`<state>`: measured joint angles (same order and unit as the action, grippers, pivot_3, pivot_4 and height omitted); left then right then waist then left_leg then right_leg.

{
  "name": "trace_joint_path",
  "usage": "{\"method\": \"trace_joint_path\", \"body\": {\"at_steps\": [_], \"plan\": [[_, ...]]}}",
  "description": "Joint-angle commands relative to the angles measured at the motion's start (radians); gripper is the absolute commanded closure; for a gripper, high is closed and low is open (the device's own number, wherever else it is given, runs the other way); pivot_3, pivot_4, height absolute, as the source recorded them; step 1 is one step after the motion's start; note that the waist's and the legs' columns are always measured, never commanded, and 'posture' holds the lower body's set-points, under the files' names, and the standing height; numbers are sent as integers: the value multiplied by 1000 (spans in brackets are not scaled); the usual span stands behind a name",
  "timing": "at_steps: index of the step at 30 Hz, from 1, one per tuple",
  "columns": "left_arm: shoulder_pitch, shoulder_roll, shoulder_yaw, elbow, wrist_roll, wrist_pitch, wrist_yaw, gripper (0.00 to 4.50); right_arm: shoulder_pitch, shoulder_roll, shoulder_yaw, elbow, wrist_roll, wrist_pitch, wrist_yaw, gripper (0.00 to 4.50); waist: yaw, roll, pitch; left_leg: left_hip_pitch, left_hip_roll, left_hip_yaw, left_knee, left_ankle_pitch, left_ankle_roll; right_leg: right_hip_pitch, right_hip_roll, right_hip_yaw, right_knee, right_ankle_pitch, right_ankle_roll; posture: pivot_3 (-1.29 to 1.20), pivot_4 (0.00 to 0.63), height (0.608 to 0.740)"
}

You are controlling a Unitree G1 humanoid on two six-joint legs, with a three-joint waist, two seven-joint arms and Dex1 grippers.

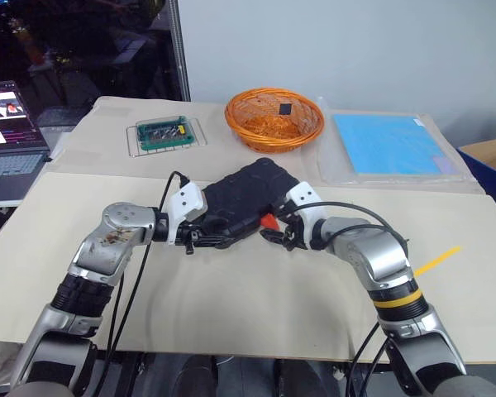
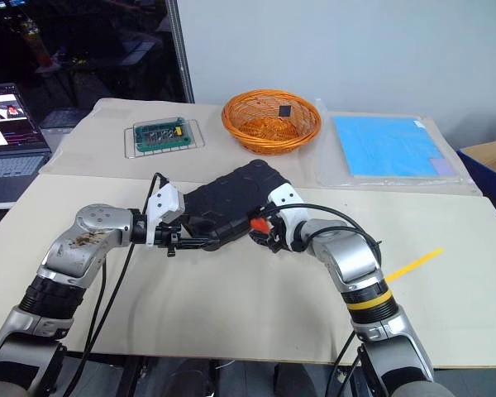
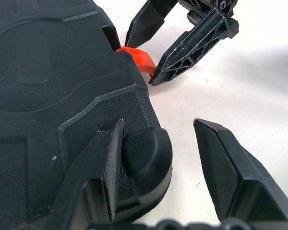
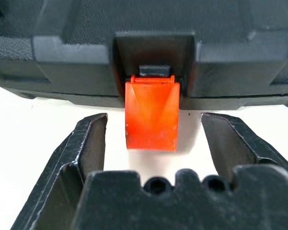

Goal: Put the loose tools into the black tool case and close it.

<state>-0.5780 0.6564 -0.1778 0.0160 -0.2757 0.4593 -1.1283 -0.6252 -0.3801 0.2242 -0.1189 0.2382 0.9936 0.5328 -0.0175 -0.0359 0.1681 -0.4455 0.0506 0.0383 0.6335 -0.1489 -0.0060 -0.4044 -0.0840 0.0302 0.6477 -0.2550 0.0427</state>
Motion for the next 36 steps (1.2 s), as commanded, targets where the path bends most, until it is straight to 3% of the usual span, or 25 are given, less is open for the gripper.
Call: {"method": "trace_joint_path", "body": {"at_steps": [1, 5, 12, 21, 36], "plan": [[20, 11, -20, 4, 18, 12, -8, 1992, -32, -11, 1, -12, -3, -1, 12, 2042, 0, 0, 0, 0, 0, 0, 0, 0, 0, 0, 0, 0, 0, 0, 0, 0, 150, 740], [19, 10, -21, 6, 19, 9, -9, 1992, -39, -9, 0, 1, -7, -4, 14, 3357, 0, 0, 0, 0, 0, 0, 0, 0, 0, 0, 0, 0, 0, 0, 0, 0, 150, 740], [14, 7, -21, 12, 20, 7, -9, 1992, -33, -9, 0, -6, -20, -42, 20, 3356, 0, 0, 0, 0, 0, 0, 0, 0, 0, 0, 0, 0, 0, 0, 0, 0, 150, 740], [4, 0, -23, 29, 24, 4, -8, 1992, 51, 40, -32, -43, -33, -247, 0, 3356, -4, 0, 0, 0, 0, 1, 0, 0, 0, -1, 0, 1, 0, 0, 0, 0, 150, 740], [4, -1, -25, 27, 28, 8, 2, 1992, 72, 67, -66, -75, -8, -277, 2, 3356, -12, 0, 0, 0, 1, 1, 0, 0, 0, -1, 1, 2, 0, 0, 0, 0, 150, 740]]}}
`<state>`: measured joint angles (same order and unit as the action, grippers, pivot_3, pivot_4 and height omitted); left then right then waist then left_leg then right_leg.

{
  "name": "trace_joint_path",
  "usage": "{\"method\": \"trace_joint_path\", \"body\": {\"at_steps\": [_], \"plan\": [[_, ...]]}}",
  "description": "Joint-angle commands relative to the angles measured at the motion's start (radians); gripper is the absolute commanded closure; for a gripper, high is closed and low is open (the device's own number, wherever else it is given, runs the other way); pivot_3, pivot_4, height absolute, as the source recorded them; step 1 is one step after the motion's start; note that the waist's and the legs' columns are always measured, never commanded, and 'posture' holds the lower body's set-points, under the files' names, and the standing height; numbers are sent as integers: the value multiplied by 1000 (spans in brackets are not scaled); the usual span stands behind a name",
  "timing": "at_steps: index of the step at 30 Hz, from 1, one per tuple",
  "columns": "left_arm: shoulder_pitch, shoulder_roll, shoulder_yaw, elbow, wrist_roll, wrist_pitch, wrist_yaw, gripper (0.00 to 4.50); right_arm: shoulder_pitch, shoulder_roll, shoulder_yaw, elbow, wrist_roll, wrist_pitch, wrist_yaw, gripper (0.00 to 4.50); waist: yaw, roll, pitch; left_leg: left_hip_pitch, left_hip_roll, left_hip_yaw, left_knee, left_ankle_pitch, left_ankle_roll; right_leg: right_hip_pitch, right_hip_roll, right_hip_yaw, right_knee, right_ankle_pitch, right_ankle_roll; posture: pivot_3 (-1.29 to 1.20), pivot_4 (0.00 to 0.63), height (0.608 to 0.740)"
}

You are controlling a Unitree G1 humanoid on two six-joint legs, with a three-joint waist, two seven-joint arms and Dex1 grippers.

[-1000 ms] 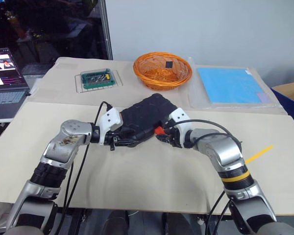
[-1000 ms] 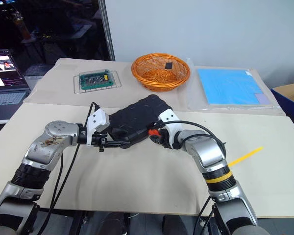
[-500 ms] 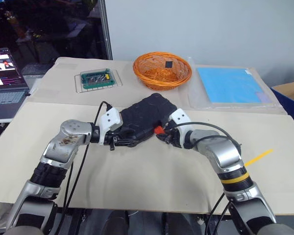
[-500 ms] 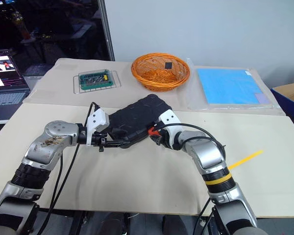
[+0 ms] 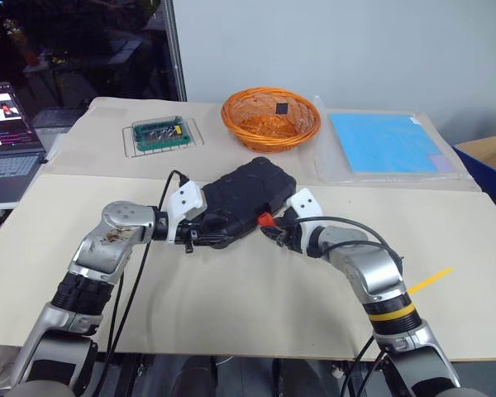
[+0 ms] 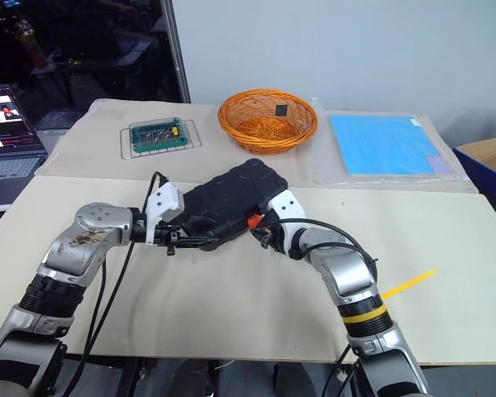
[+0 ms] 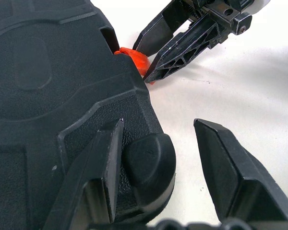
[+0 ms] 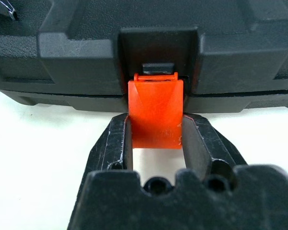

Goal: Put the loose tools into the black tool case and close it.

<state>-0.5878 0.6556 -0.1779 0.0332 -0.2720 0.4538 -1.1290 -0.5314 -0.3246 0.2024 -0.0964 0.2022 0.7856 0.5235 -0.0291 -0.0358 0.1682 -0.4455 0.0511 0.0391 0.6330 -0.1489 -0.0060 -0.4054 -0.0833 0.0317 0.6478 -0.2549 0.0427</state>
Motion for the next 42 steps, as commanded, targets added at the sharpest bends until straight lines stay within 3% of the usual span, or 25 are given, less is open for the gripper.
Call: {"method": "trace_joint_path", "body": {"at_steps": [1, 13, 18, 20, 22, 33, 37, 41, 42], "plan": [[14, 0, -24, 9, 24, 15, 4, 1992, -20, 10, -47, -103, 29, -67, 11, 3356, 0, 0, 0, 0, 0, 0, 0, 0, 0, 0, 0, 0, 0, 0, 0, 0, 150, 740], [15, -5, -33, 10, 29, 27, 15, 1992, -12, 9, -53, -145, 39, -50, 7, 3356, 2, 0, 0, 0, 0, 0, 0, 0, 0, 0, 0, 0, 0, 0, 0, 0, 150, 740], [16, -10, -37, 6, 29, 31, 20, 1992, -50, 23, -22, -47, 12, -54, 5, 3356, -1, 0, 0, 0, 0, 0, 0, 0, 0, 0, 0, 0, 0, 0, 0, 0, 150, 740], [18, -10, -37, 1, 28, 34, 23, 1992, -52, 14, -6, -28, 1, -59, 19, 2351, -1, 0, 0, 0, 0, 0, 0, 0, 0, 0, 0, 0, 0, 0, 0, 0, 150, 740], [20, -11, -35, -1, 27, 37, 26, 1992, -50, 18, -19, -35, 2, -53, 8, 1857, -1, 0, 0, 0, 0, 0, 0, 0, 0, 0, 0, 0, 0, 0, 0, 0, 150, 740], [22, -16, -28, 1, 22, 50, 38, 1992, 50, -62, -116, -248, 114, 107, 38, 1857, 10, 0, 0, 1, 0, 0, -1, 0, 0, 1, 0, 1, 0, 0, 0, 0, 150, 740], [16, -19, -28, 13, 25, 46, 40, 1992, 69, -52, -128, -256, 124, 135, 11, 2843, 10, 0, 0, 1, 0, 1, -1, 0, 0, 1, 0, 1, 0, 0, 0, 0, 150, 740], [14, -21, -31, 19, 29, 43, 40, 1992, 27, -19, -112, -182, 100, 119, -17, 4278, 10, 0, 0, 2, 0, 1, 0, 0, 0, 1, 0, 1, 0, 0, 0, 0, 150, 740], [14, -21, -32, 20, 29, 43, 40, 1992, 19, -14, -108, -166, 96, 115, -21, 4403, 10, 0, 0, 2, 0, 1, 0, 0, 0, 1, 0, 1, 0, 0, 0, 0, 150, 740]]}}
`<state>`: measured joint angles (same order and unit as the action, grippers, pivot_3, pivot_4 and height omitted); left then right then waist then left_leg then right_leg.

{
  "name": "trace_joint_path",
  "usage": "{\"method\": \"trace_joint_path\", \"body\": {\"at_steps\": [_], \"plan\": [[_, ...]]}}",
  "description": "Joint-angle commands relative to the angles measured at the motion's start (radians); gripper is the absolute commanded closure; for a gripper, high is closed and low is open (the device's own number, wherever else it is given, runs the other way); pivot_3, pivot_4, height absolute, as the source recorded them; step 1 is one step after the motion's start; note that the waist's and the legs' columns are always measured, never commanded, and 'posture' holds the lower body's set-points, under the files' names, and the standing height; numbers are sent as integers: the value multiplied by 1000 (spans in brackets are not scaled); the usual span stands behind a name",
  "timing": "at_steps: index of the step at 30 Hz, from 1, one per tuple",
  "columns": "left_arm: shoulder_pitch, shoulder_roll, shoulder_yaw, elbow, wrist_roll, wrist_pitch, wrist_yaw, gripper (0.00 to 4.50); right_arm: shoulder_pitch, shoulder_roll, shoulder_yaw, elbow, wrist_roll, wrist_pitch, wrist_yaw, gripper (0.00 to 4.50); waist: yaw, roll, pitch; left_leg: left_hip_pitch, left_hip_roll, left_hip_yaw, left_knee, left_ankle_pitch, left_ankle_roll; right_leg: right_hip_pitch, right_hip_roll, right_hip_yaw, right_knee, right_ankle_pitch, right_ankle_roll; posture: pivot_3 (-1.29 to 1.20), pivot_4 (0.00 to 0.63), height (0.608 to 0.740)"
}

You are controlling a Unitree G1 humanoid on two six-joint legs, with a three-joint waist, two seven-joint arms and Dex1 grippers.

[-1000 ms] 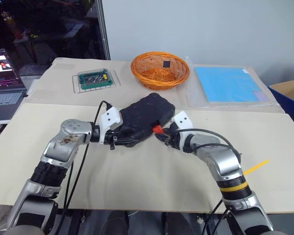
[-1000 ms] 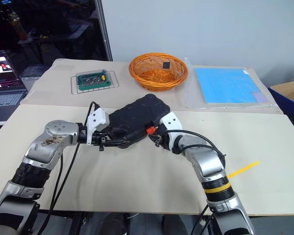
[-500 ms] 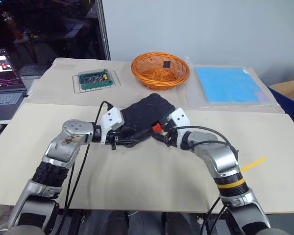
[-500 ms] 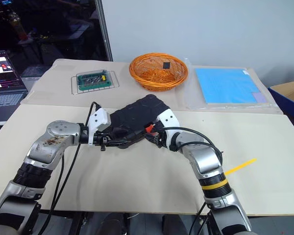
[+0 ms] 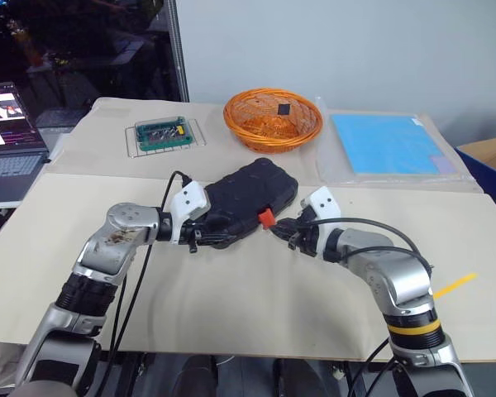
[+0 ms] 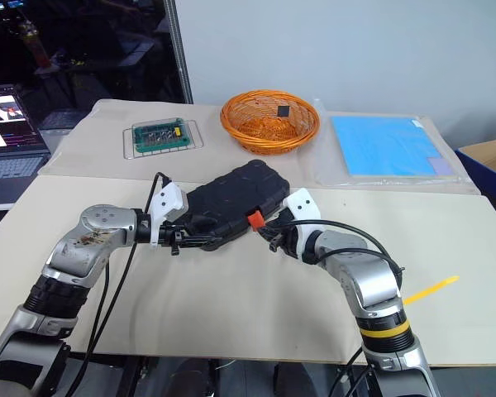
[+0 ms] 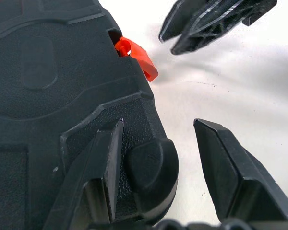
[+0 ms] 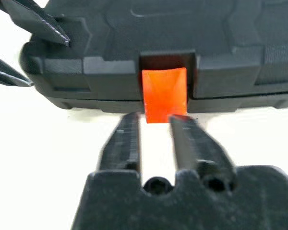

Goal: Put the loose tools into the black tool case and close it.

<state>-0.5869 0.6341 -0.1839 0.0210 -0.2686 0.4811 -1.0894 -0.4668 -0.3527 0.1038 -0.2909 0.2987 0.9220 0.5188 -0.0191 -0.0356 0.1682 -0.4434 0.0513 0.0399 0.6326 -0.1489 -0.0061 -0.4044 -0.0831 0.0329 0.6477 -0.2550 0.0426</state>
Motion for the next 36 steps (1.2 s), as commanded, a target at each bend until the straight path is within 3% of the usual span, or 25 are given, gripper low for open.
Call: {"method": "trace_joint_path", "body": {"at_steps": [1, 12, 20, 25, 36], "plan": [[12, 0, -26, 34, 26, 14, 0, 1992, -53, 18, -2, 43, -6, -27, -17, 4403, 0, 0, 0, 0, 0, 0, 0, 0, 0, 0, 0, 0, 0, 0, 0, 0, 150, 740], [15, -8, -30, 23, 28, 22, 9, 1992, -156, 93, 53, 256, -56, -142, -8, 4403, -16, 0, 0, 2, 2, 0, 0, 0, 0, 1, 4, 3, 0, 1, -1, 0, 150, 740], [24, -10, -26, 12, 24, 31, 18, 1992, -81, 41, 8, 88, 2, -127, 47, 4403, -19, 0, 0, 2, 2, 0, 0, 0, 0, 0, 5, 5, 0, 2, -1, 0, 150, 740], [25, -14, -27, 22, 29, 24, 18, 1992, -85, 69, -7, 92, 11, -177, 35, 4403, -18, 0, 0, 2, 2, 0, -1, 0, 0, 0, 5, 5, 0, 2, -1, 0, 150, 740], [39, -10, -18, 30, 34, 6, 21, 1992, -130, 119, 91, 344, -134, -319, -18, 4403, -19, 0, 0, 2, 2, 0, -1, 0, 0, 0, 5, 6, 0, 2, -1, 0, 150, 740]]}}
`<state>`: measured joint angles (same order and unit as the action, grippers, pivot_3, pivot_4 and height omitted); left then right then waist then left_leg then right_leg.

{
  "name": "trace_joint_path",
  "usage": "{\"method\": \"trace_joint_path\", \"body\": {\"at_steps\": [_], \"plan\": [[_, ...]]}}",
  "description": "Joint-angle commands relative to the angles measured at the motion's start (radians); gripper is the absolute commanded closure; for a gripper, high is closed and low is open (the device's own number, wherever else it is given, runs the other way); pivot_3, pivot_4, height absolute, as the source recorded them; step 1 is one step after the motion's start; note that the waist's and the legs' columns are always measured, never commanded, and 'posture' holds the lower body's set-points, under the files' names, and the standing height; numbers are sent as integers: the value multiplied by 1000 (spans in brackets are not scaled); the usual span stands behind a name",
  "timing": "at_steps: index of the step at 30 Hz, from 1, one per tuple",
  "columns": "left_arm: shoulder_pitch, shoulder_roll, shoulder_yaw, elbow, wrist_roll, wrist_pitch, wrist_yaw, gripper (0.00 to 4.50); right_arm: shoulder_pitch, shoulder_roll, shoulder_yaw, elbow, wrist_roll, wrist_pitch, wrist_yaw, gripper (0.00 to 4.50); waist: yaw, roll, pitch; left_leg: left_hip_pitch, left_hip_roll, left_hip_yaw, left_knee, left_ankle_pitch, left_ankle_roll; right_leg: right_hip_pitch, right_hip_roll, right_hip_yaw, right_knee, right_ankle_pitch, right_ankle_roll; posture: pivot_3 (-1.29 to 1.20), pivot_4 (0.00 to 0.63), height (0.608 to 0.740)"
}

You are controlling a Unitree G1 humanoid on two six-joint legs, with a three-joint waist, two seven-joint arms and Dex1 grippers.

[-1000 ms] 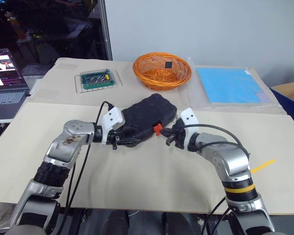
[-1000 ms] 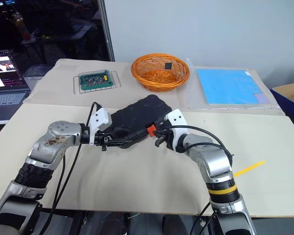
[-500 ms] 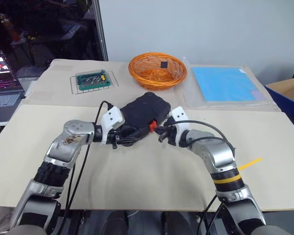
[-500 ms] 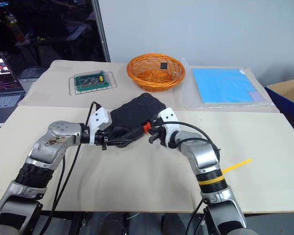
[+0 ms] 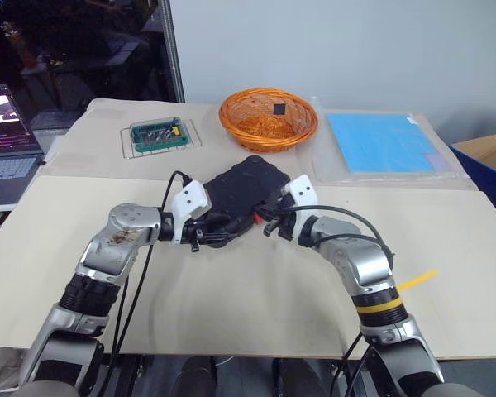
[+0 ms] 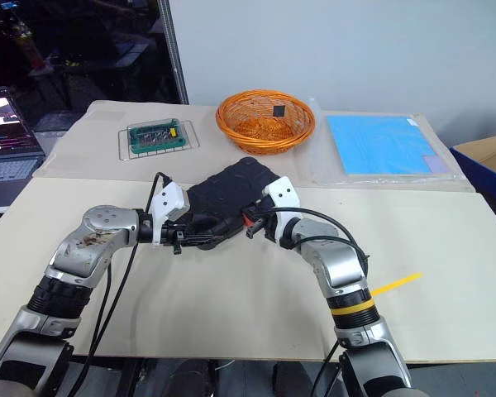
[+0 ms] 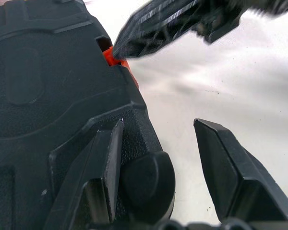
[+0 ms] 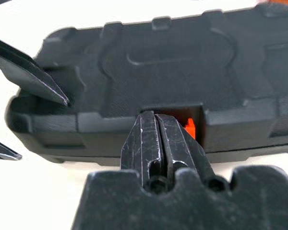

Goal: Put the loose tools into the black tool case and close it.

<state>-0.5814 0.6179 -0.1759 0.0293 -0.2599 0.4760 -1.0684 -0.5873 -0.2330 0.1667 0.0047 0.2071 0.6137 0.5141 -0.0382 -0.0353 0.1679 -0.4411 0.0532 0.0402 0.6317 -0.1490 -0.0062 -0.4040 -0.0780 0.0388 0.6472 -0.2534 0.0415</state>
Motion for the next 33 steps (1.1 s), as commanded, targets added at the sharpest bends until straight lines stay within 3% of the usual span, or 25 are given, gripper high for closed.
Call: {"method": "trace_joint_path", "body": {"at_steps": [1, 11, 15, 18, 33], "plan": [[36, 7, -26, 19, 25, 11, 1, 1992, -9, -5, 39, 60, -53, -9, -12, 4403, -2, 0, -1, 0, 0, 0, 0, 0, 0, 0, 0, 0, 0, 0, 0, 0, 150, 740], [48, 6, -22, 15, 31, 7, 3, 1992, -14, 5, 60, 177, -76, 36, -15, 4403, -7, -2, -15, 5, 0, 1, -1, 0, 0, 3, 0, 1, 0, 0, 0, 0, 150, 740], [51, 0, -22, 19, 35, 4, 5, 1992, 0, 22, 57, 236, -84, -19, -22, 4403, -7, -4, -18, 20, 1, 2, -5, -1, -2, 15, 0, 2, -2, -9, -4, 0, 150, 740], [48, -1, -21, 23, 37, 4, 5, 1992, 17, 32, 61, 253, -90, -41, -27, 4403, -8, -4, -20, 25, 2, 2, -6, -6, -10, 15, 0, 2, -2, -10, -5, 0, 150, 740], [52, -4, -18, 2, 38, 21, 9, 1992, 4, 42, 93, 395, -137, -71, -9, 4403, -12, -2, -34, 35, 13, 11, -10, -8, -13, 16, 0, 3, -5, -8, -9, 0, 150, 740]]}}
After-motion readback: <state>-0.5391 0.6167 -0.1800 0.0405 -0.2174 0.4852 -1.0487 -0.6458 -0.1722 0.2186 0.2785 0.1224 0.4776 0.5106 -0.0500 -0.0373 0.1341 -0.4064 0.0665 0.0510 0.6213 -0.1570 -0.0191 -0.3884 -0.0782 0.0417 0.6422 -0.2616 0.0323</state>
